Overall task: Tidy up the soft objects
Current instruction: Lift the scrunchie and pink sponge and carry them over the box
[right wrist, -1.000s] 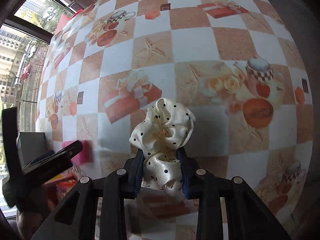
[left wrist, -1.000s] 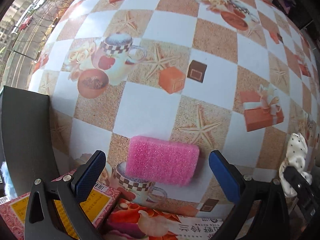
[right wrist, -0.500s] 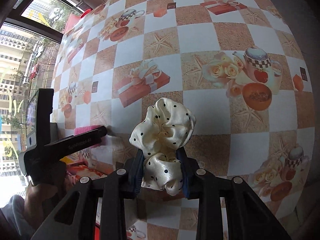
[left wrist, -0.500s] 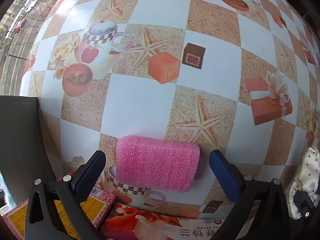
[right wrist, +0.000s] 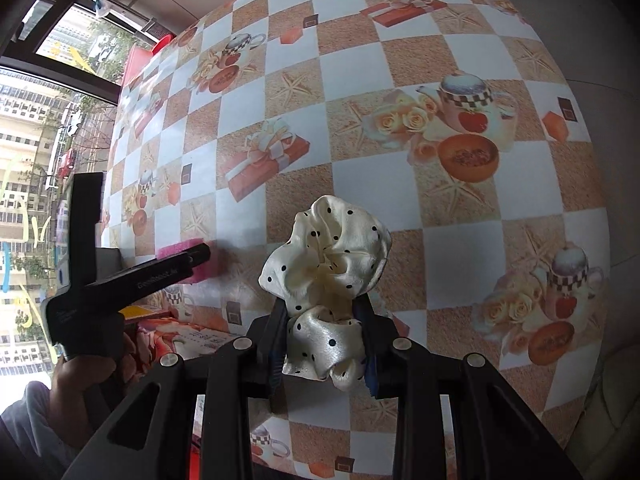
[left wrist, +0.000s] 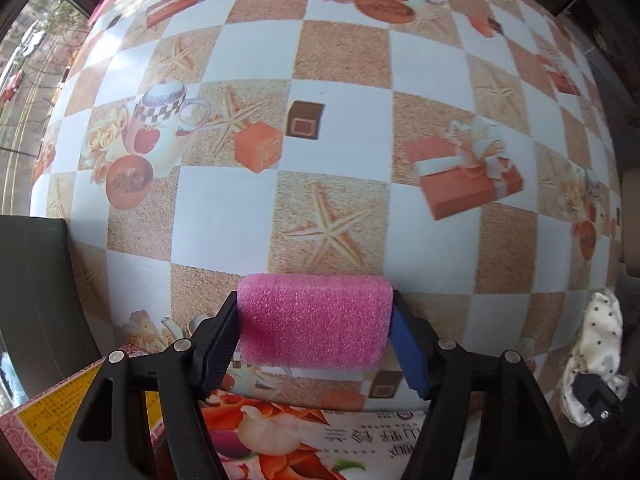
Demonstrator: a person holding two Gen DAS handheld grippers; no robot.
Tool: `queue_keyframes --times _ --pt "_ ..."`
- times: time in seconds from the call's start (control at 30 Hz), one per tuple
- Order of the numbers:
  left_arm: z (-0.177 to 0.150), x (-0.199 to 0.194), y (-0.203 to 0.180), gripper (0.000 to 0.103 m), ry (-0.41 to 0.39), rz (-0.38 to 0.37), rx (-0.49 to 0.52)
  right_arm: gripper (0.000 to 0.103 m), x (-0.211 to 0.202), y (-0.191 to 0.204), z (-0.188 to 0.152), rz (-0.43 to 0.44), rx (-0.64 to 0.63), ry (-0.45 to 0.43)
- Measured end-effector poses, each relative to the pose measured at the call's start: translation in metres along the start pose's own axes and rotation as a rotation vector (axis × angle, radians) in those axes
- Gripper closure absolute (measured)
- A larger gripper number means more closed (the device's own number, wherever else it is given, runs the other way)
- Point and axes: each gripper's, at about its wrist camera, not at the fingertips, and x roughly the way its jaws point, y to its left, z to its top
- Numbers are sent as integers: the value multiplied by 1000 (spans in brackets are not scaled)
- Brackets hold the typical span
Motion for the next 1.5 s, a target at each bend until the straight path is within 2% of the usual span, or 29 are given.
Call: queue_keyframes --times 0.3,0.47,0.8,1.07,1.33,1.5 --pt "-20 -55 -27 30 -93 -70 150 70 -6 -16 -26 -31 56 19" --pt "-51 -70 -30 30 -126 -107 256 70 -9 -18 -44 -45 76 34" --pt "-123 -94 -12 30 -127 -181 398 70 -11 -3 -94 -69 109 65" --pt "-175 -101 4 30 -87 -236 528 70 -8 27 -135 -90 94 94" --pt "-212 -107 40 30 -71 -266 574 70 -1 69 -177 -81 48 145" --pt "-220 -113 78 30 -90 -267 523 70 7 106 -191 -76 -37 171"
